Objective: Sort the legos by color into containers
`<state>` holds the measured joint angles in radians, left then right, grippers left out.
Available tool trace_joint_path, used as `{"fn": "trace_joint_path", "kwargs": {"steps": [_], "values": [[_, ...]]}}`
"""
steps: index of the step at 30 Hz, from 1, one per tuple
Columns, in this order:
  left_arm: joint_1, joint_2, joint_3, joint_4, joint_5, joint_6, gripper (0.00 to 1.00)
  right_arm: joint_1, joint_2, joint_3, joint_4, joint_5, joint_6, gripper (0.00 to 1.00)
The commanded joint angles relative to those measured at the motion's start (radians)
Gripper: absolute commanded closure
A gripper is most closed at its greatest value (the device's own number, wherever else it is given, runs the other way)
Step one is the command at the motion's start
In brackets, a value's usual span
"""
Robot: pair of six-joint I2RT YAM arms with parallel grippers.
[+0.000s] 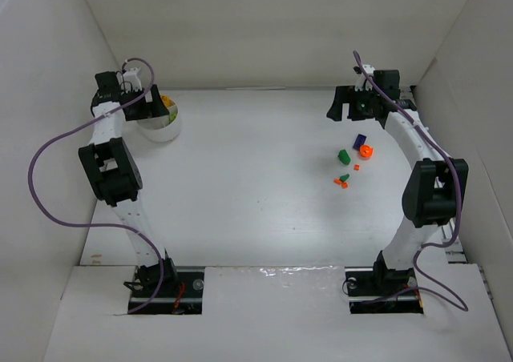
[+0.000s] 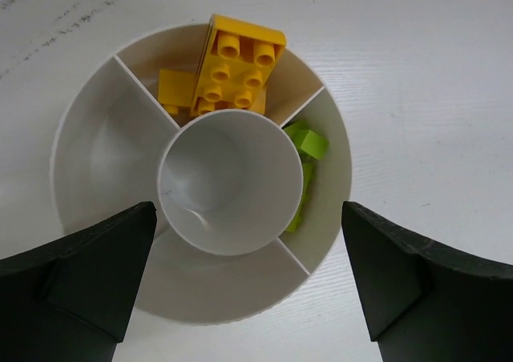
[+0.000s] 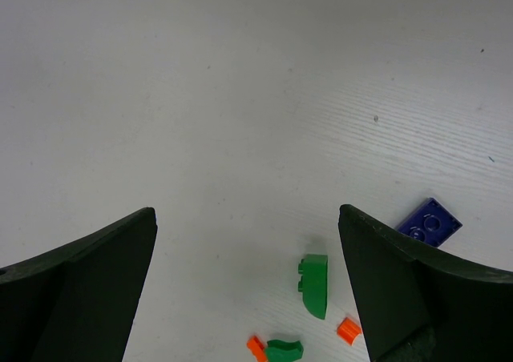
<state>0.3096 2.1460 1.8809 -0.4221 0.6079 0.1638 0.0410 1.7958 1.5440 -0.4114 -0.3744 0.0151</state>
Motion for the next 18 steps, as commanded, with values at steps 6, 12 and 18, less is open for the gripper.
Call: {"fn": "trace_joint_path", "kwargs": {"steps": [6,12,18], "values": [[0.003,-0.051,-0.042,0.02,0.033,-0.014,0.0,0.008,-0.013,0.038,0.019,-0.004,-0.02,0.0],[0.013,-0.06,-0.06,0.009,0.068,-0.014,0.0,0.008,-0.013,0.028,0.019,-0.004,-0.02,0.0],[0.013,-0.1,-0.103,-0.001,0.09,-0.004,0.0,0.008,-0.013,0.028,0.019,-0.004,-0.02,0.0]]}}
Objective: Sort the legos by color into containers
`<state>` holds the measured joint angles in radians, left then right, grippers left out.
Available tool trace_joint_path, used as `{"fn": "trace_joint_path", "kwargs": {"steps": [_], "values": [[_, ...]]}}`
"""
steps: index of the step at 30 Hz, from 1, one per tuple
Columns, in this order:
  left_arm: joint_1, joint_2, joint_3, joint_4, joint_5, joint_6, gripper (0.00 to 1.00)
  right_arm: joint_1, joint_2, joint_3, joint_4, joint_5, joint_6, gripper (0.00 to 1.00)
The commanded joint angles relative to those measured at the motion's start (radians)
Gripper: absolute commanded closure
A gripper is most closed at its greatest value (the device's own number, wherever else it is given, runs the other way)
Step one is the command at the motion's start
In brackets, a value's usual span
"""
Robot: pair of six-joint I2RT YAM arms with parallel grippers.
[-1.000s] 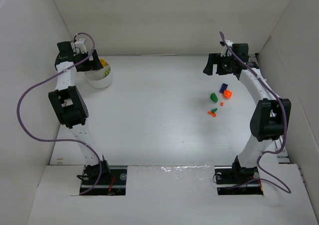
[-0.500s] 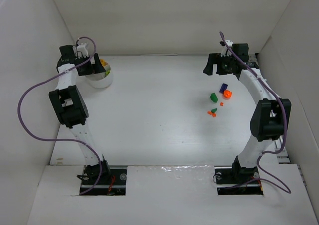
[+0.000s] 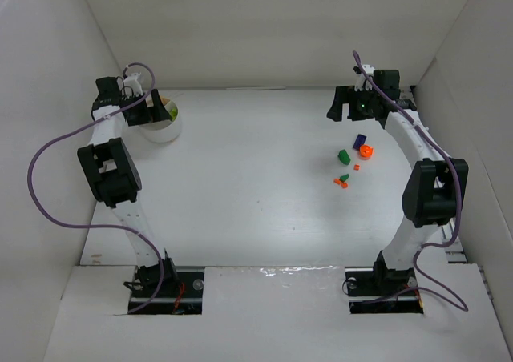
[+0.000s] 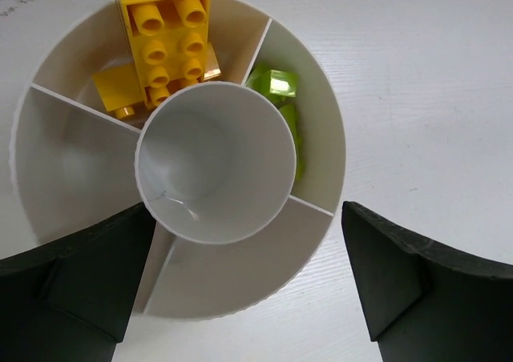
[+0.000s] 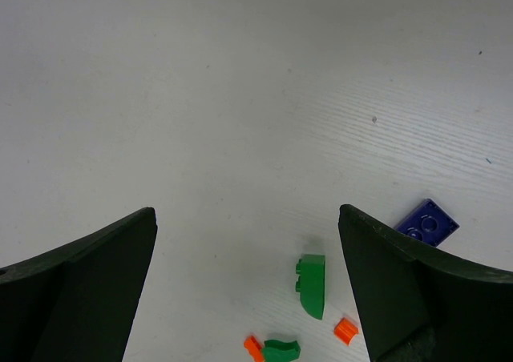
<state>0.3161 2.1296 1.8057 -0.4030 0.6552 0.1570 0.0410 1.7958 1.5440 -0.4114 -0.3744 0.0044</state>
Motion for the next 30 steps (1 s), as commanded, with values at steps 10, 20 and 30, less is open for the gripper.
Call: {"fn": "trace_joint_path", "kwargs": {"steps": [10,20,30], "values": [[-0.005,-0.148,-0.049,-0.04,0.075,0.022,0.0,0.008,-0.004,0.028,0.019,-0.023,-0.009,0.0],[-0.023,-0.189,-0.068,-0.04,0.084,0.013,0.0,0.017,-0.004,0.028,0.019,-0.023,-0.009,0.0],[-0.032,-0.257,-0.088,0.024,0.026,-0.01,0.0,0.017,-0.004,0.008,0.028,-0.032,-0.009,0.0]]}}
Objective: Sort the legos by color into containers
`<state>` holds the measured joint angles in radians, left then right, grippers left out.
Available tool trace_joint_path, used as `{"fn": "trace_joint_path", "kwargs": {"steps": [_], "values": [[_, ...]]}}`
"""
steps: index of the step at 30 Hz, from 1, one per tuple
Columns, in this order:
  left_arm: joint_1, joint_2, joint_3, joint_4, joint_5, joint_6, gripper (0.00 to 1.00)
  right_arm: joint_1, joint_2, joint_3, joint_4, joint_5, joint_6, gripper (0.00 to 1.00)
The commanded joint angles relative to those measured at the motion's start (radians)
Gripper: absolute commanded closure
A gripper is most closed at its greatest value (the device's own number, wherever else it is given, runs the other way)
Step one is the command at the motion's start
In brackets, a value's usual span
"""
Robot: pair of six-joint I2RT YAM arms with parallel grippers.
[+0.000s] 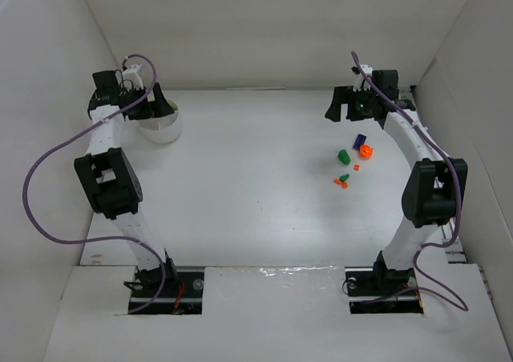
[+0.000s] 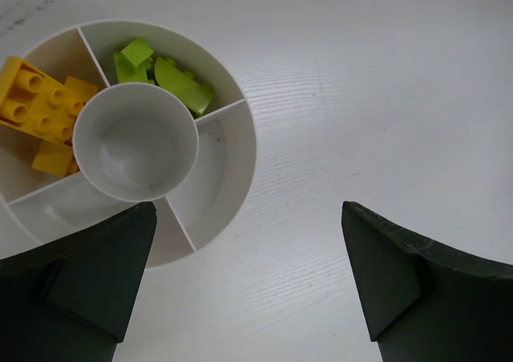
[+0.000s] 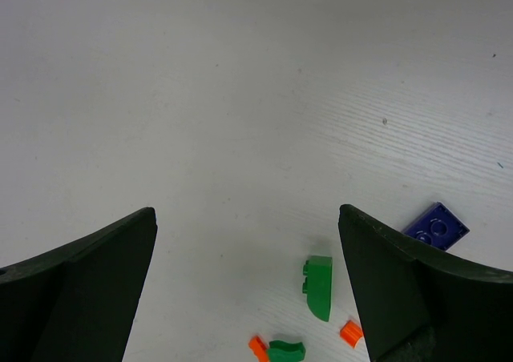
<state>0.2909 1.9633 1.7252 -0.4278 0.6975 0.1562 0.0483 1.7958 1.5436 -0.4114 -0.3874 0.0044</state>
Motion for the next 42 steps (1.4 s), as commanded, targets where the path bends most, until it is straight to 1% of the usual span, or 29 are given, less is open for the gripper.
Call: {"fn": "trace_joint_path", "kwargs": {"steps": [1,9,14,17,25,29,30,33,36,38,41,42], "values": [[-0.007,-0.09,-0.007,0.063,-0.016,-0.021,0.0,0.01,-0.004,0.009,0.028,-0.019,-0.009,0.0],[-0.007,-0.11,-0.007,0.103,-0.136,-0.044,0.0,0.01,-0.004,0.009,0.028,-0.019,-0.009,0.0],[0.004,-0.089,-0.007,0.113,-0.136,-0.053,0.0,0.01,-0.004,0.009,0.028,-0.019,-0.009,0.0],[0.004,-0.07,0.013,0.113,-0.11,-0.053,0.0,0.01,-0.004,0.009,0.028,-0.019,-0.009,0.0],[0.004,-0.081,0.002,0.133,-0.131,-0.075,0.0,0.01,-0.004,0.009,0.028,-0.01,-0.009,0.0],[-0.016,-0.131,-0.036,0.144,-0.151,-0.095,0.0,0.01,-0.004,0.0,0.028,0.001,-0.018,0.0],[-0.038,-0.141,-0.047,0.156,-0.168,-0.095,0.0,0.01,-0.004,0.0,0.028,0.001,-0.018,0.0],[-0.05,-0.153,-0.09,0.167,-0.228,-0.095,0.0,0.01,-0.004,-0.01,0.028,0.001,-0.027,0.0],[-0.05,-0.153,-0.09,0.176,-0.228,-0.095,0.0,0.01,-0.004,-0.01,0.028,0.001,-0.027,0.0],[-0.05,-0.176,-0.104,0.176,-0.179,-0.073,0.0,0.01,-0.004,-0.01,0.028,0.001,-0.037,0.0],[-0.108,-0.207,-0.118,0.192,-0.179,-0.032,0.0,0.01,-0.016,-0.037,0.028,0.022,-0.037,0.0],[-0.13,-0.222,-0.118,0.192,-0.179,-0.012,0.0,-0.004,-0.032,-0.049,0.028,0.033,-0.037,0.02]]}}
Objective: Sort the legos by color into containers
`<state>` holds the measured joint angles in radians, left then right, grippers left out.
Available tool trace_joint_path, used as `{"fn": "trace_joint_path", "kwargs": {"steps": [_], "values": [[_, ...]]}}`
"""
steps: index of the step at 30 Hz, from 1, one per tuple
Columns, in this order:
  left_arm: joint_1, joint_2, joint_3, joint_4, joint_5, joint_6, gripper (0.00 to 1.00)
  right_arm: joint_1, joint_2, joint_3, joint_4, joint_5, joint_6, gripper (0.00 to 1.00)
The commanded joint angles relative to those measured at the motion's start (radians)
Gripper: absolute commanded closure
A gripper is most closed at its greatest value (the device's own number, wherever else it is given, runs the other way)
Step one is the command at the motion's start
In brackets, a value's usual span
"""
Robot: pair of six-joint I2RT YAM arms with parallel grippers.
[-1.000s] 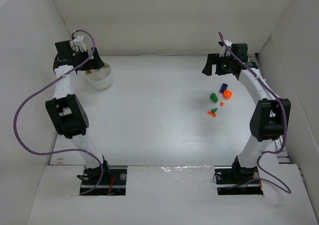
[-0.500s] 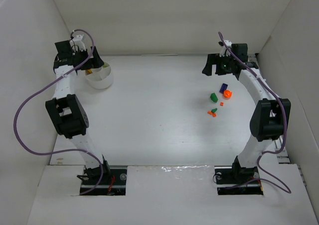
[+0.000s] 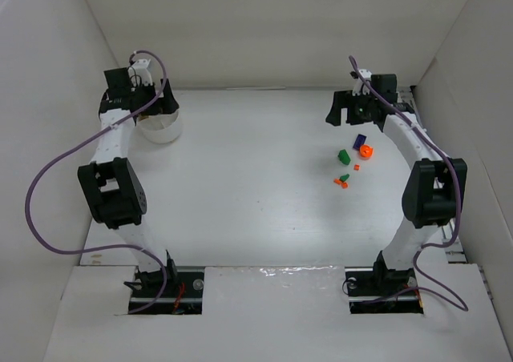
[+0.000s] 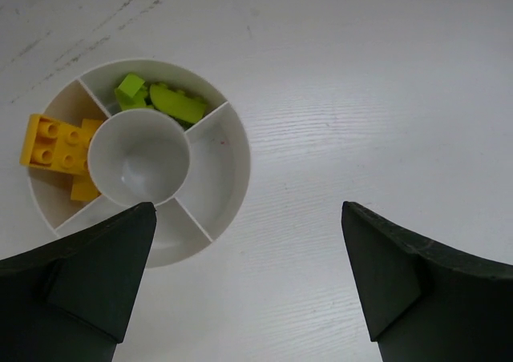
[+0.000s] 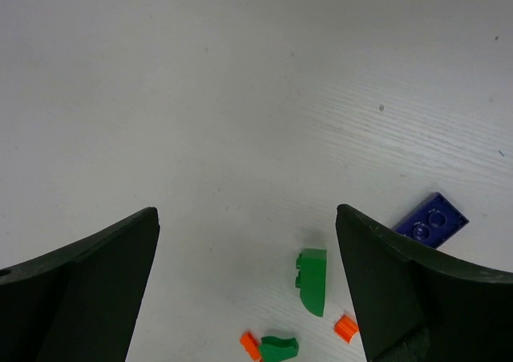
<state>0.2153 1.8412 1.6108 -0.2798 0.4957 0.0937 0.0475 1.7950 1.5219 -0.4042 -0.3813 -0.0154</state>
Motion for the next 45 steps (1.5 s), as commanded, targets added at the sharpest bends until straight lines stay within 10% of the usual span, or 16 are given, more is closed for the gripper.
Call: {"fn": "trace_joint_path", "kwargs": {"steps": [1,12,45], "values": [[-0.079,-0.115,-0.003,0.028,0.005,0.089,0.0,-0.018,-0.051,-0.063,0.021,0.027,-0.026,0.05],[-0.295,-0.237,-0.109,0.125,-0.192,0.034,0.0,-0.101,-0.155,-0.279,-0.059,0.122,-0.216,0.3],[-0.301,-0.272,-0.206,0.093,-0.095,0.069,0.0,-0.003,0.109,-0.174,-0.065,0.188,-0.301,0.39]]}}
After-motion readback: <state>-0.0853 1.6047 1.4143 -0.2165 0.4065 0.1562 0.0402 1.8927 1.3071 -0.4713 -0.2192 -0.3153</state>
